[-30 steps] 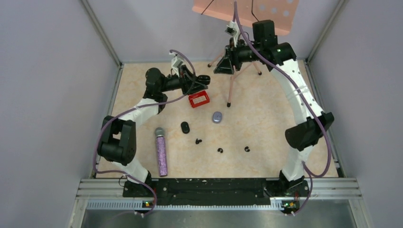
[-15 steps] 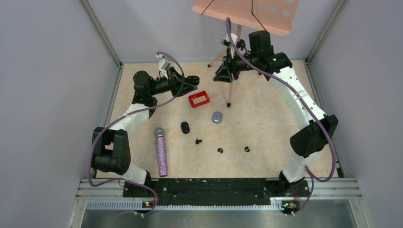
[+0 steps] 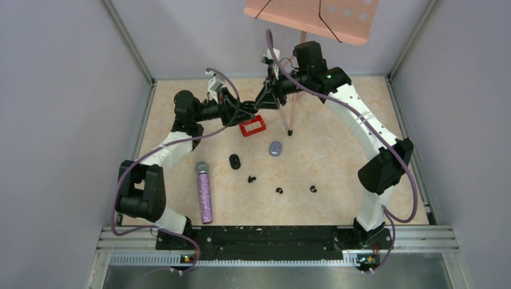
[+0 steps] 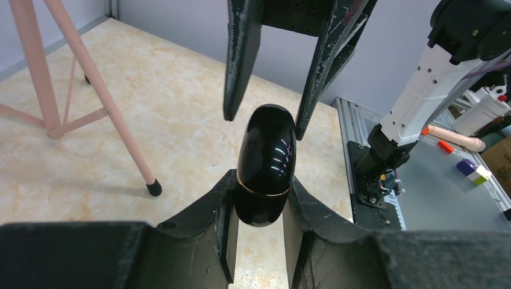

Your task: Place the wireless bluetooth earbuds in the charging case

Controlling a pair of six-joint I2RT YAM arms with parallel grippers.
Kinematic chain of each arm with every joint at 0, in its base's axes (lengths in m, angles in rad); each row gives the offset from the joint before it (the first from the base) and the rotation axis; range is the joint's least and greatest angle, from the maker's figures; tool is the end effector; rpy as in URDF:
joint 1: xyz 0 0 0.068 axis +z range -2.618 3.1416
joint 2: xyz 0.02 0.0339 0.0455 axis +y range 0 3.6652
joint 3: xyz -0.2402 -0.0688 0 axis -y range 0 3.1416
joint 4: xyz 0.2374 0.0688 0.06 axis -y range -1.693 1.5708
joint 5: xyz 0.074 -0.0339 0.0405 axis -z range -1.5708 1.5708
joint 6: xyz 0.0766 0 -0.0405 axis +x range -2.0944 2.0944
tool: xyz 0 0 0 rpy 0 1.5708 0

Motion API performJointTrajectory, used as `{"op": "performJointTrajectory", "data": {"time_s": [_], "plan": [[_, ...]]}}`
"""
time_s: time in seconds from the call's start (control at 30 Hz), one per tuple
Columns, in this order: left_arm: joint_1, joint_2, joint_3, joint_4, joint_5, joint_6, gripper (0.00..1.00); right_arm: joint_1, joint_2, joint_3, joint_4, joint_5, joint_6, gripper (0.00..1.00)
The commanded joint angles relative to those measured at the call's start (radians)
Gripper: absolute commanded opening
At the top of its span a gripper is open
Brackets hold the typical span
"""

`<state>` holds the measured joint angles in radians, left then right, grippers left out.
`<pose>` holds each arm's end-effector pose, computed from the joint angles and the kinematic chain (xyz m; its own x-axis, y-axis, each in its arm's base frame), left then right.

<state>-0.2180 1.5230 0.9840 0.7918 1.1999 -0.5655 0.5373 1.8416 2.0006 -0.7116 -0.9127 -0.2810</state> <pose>0.3181 -0.1436 0.3085 -0.3079 -0.1307 -0.9424 0.9409 0.1050 -0.3220 0.3229 0.2629 0.3783 -0.1860 -0.3083 -0.9329 -0.9816 0.0992 0.1630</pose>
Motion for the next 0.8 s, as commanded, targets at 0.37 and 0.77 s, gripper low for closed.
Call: {"op": "performJointTrajectory", "data": {"time_s": [0.37, 0.77], "plan": [[-0.012, -0.016, 0.026, 0.059, -0.023, -0.026, 0.00, 0.023, 0.024, 0.048, 0.013, -0.074, 0.005, 0.31], [-0.018, -0.012, 0.033, 0.049, -0.056, -0.036, 0.08, 0.025, 0.038, 0.053, 0.011, -0.078, 0.006, 0.10]]}}
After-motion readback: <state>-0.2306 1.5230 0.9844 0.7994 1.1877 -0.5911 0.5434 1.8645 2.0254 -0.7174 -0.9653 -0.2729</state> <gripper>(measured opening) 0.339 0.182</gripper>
